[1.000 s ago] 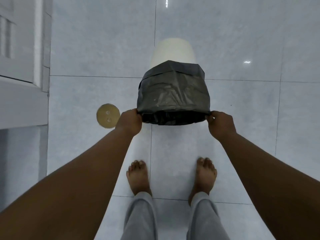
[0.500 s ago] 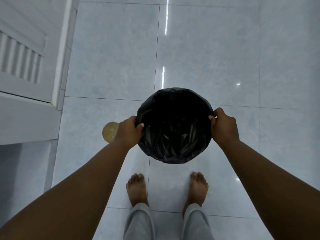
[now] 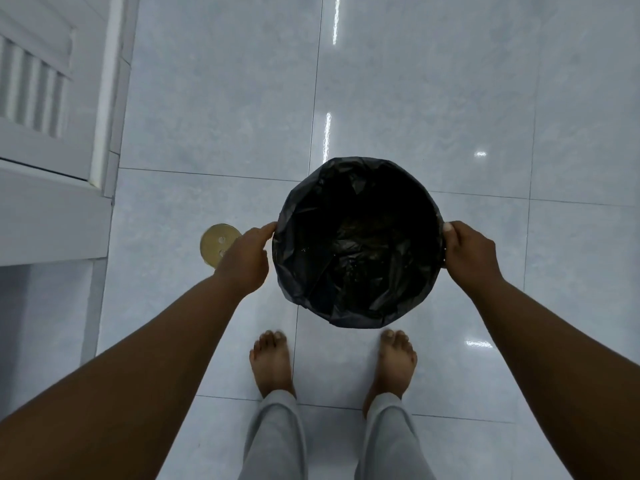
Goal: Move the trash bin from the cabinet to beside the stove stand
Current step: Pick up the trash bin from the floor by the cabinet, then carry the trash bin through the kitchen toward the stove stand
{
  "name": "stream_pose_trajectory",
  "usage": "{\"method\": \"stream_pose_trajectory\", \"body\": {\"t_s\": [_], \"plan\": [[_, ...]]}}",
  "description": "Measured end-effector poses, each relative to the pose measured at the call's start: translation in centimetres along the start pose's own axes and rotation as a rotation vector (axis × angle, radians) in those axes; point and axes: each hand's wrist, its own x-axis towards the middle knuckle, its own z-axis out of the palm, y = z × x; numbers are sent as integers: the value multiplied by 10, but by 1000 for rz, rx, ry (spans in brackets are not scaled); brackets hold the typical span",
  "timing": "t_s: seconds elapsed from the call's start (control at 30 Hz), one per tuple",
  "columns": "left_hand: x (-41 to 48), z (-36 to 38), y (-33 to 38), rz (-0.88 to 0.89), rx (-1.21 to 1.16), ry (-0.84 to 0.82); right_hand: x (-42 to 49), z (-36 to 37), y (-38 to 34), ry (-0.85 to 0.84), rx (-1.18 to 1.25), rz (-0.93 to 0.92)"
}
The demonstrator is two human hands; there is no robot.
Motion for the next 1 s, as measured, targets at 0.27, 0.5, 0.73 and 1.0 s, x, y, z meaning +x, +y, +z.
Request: {"method": "stream_pose_trajectory", "body": {"t_s": [0.27, 0.5, 0.73, 1.0], "plan": [[10, 17, -14, 95, -21, -131, -12, 5, 17, -288, -148, -179], [-14, -39, 31, 173, -225, -205, -22, -51, -11, -323, -36, -176], [-86, -172, 137, 78, -423, -335, -78, -203, -104, -254, 414, -156], [-226, -331, 325, 218, -806, -157, -199, -408, -237, -30, 833, -128]]}}
